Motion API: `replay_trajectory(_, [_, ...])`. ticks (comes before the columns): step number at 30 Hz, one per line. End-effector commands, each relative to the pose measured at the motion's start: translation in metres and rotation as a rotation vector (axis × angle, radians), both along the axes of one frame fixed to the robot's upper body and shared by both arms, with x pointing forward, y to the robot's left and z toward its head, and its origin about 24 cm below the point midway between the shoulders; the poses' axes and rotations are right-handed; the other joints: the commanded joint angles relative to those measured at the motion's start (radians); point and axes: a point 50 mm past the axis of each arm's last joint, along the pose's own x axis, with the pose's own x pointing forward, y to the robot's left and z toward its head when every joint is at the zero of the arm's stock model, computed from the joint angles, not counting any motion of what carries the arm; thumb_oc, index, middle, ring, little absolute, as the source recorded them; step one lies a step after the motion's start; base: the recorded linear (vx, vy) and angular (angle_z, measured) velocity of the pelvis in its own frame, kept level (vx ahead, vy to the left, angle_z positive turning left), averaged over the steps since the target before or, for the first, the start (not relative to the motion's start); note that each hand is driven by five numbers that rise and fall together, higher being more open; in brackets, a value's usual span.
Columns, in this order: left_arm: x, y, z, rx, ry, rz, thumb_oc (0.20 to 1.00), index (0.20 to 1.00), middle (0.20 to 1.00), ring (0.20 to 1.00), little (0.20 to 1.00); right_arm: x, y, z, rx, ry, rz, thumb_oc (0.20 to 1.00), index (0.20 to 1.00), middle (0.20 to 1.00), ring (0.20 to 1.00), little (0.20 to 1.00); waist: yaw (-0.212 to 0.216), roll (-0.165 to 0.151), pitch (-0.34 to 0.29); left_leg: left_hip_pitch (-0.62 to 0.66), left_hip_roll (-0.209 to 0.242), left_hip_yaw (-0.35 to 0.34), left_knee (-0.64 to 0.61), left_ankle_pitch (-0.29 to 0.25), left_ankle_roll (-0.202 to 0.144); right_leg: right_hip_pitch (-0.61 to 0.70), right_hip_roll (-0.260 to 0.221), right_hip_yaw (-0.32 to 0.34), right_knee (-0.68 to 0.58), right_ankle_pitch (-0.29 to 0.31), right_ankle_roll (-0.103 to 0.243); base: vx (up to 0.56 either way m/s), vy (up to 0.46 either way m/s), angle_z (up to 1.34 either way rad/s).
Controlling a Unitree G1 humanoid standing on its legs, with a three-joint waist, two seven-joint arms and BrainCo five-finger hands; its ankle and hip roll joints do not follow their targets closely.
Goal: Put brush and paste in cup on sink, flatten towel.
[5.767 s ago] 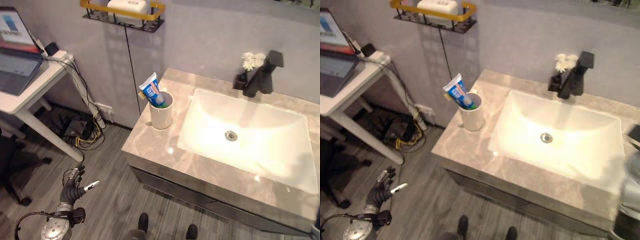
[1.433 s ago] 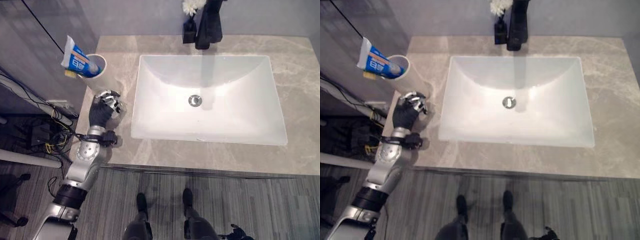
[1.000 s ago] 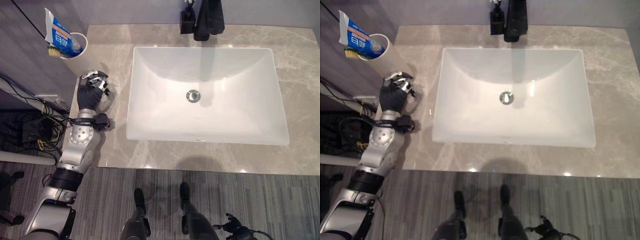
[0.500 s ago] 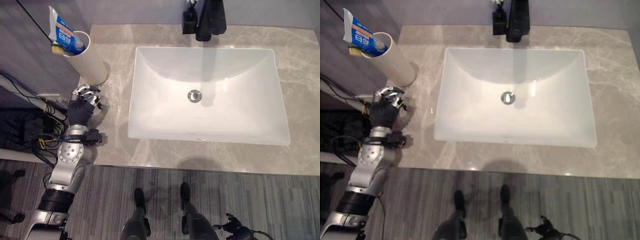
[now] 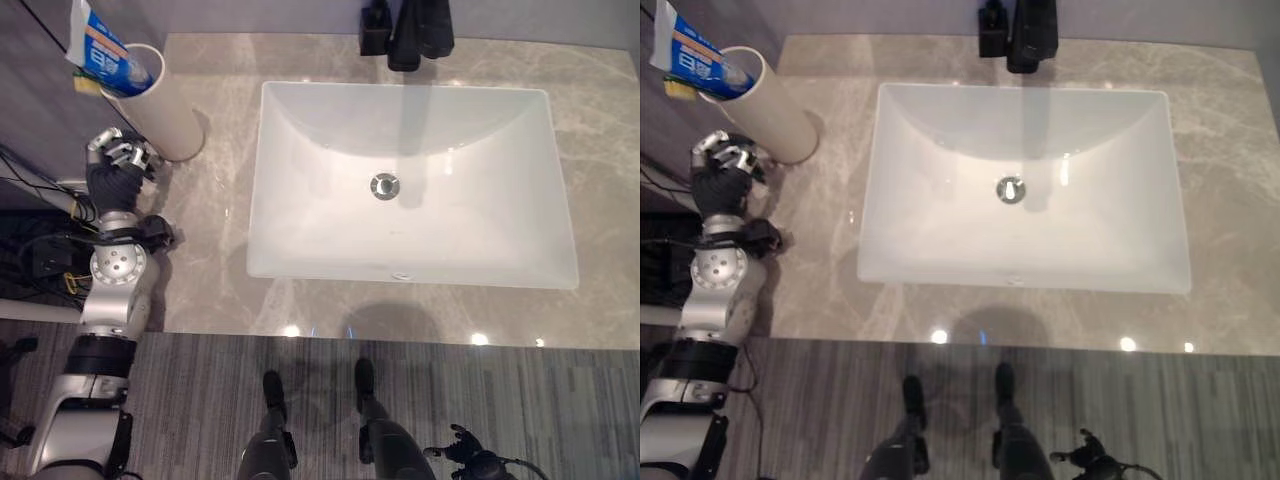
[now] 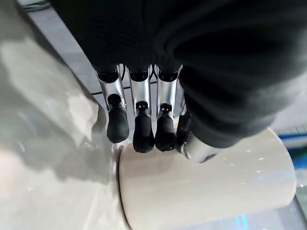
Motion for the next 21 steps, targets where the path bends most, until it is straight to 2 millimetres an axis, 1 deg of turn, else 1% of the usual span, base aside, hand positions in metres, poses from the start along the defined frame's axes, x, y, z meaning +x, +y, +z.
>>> replay_trajectory(1, [0.002, 0.01, 0.022, 0.046, -0.06, 0.055, 0.2, 0.2, 0.2, 0.2, 0.2, 0.006, 0.006, 0.001, -0.01, -0.022, 0.037, 1.0, 1.0, 1.0, 1.0, 1.0, -0.005, -0.034, -0.007, 0.023, -0.031, 0.017, 0.004, -0.022, -0.015, 0.002, -0.018, 0.008, 0.0, 0.01, 0.036, 0.0, 0.019, -0.08])
replay_trajectory(3, [0.001, 0.014, 0.031, 0.077, -0.078, 0.078, 0.2, 0.2, 0.2, 0.2, 0.2, 0.009, 0.008, 0.002, -0.001, -0.035, 0.04, 1.0, 1.0, 1.0, 1.0, 1.0, -0.008, -0.037, -0.008, 0.021, -0.03, 0.02, 0.004, -0.022, -0.015, -0.003, -0.017, 0.014, 0.0, 0.013, 0.038, 0.0, 0.011, -0.03])
replay_trajectory(4, [0.0, 0.02, 0.034, 0.087, -0.078, 0.101, 0.2, 0.2, 0.2, 0.2, 0.2, 0.01, 0.01, 0.002, 0.003, -0.042, 0.05, 1.0, 1.0, 1.0, 1.0, 1.0, -0.011, -0.04, -0.009, 0.019, -0.029, 0.025, 0.004, -0.022, -0.016, -0.007, -0.015, 0.021, 0.0, 0.016, 0.038, 0.0, 0.016, -0.11])
replay_trajectory(7, [0.001, 0.025, 0.035, 0.087, -0.068, 0.119, 0.2, 0.2, 0.2, 0.2, 0.2, 0.011, 0.011, 0.002, 0.007, -0.042, 0.059, 1.0, 1.0, 1.0, 1.0, 1.0, -0.011, -0.044, -0.012, 0.018, -0.028, 0.028, 0.004, -0.023, -0.017, -0.012, -0.014, 0.025, 0.0, 0.019, 0.04, 0.0, 0.008, -0.12])
replay_trajectory(8, [0.002, 0.029, 0.038, 0.097, -0.062, 0.131, 0.2, 0.2, 0.2, 0.2, 0.2, 0.01, 0.011, 0.002, 0.006, -0.041, 0.063, 1.0, 1.0, 1.0, 1.0, 1.0, -0.014, -0.044, -0.014, 0.017, -0.027, 0.03, 0.004, -0.022, -0.017, -0.015, -0.014, 0.028, 0.0, 0.02, 0.04, 0.01, 0.017, -0.04])
replay_trajectory(12, [0.006, 0.03, 0.04, 0.102, -0.05, 0.145, 0.2, 0.2, 0.2, 0.2, 0.2, 0.011, 0.011, 0.002, 0.001, -0.046, 0.067, 1.0, 1.0, 1.0, 1.0, 1.0, -0.018, -0.045, -0.017, 0.017, -0.025, 0.033, 0.004, -0.022, -0.018, -0.018, -0.014, 0.03, 0.0, 0.02, 0.04, 0.0, 0.0, 0.0])
replay_trajectory(15, [0.01, 0.026, 0.041, 0.088, -0.054, 0.135, 0.2, 0.2, 0.2, 0.2, 0.2, 0.014, 0.012, 0.003, 0.0, -0.054, 0.071, 1.0, 1.0, 1.0, 1.0, 1.0, -0.023, -0.046, -0.017, 0.017, -0.024, 0.035, 0.004, -0.022, -0.018, -0.021, -0.013, 0.035, 0.0, 0.022, 0.04, 0.0, 0.0, 0.0])
replay_trajectory(19, [0.012, 0.016, 0.034, 0.085, -0.046, 0.1, 0.2, 0.2, 0.2, 0.2, 0.2, 0.014, 0.014, 0.002, -0.001, -0.054, 0.074, 1.0, 1.0, 1.0, 1.0, 1.0, -0.026, -0.046, -0.017, 0.022, -0.026, 0.044, 0.004, -0.026, -0.017, -0.023, -0.012, 0.043, 0.0, 0.026, 0.041, 0.0, 0.002, -0.03])
replay_trajectory(21, [0.009, 0.01, 0.024, 0.085, -0.033, 0.066, 0.2, 0.2, 0.2, 0.2, 0.2, 0.011, 0.014, 0.001, 0.0, -0.045, 0.068, 1.0, 1.0, 1.0, 1.0, 1.0, -0.023, -0.045, -0.019, 0.03, -0.025, 0.047, 0.004, -0.027, -0.015, -0.02, -0.01, 0.047, 0.0, 0.026, 0.039, 0.01, -0.009, -0.06])
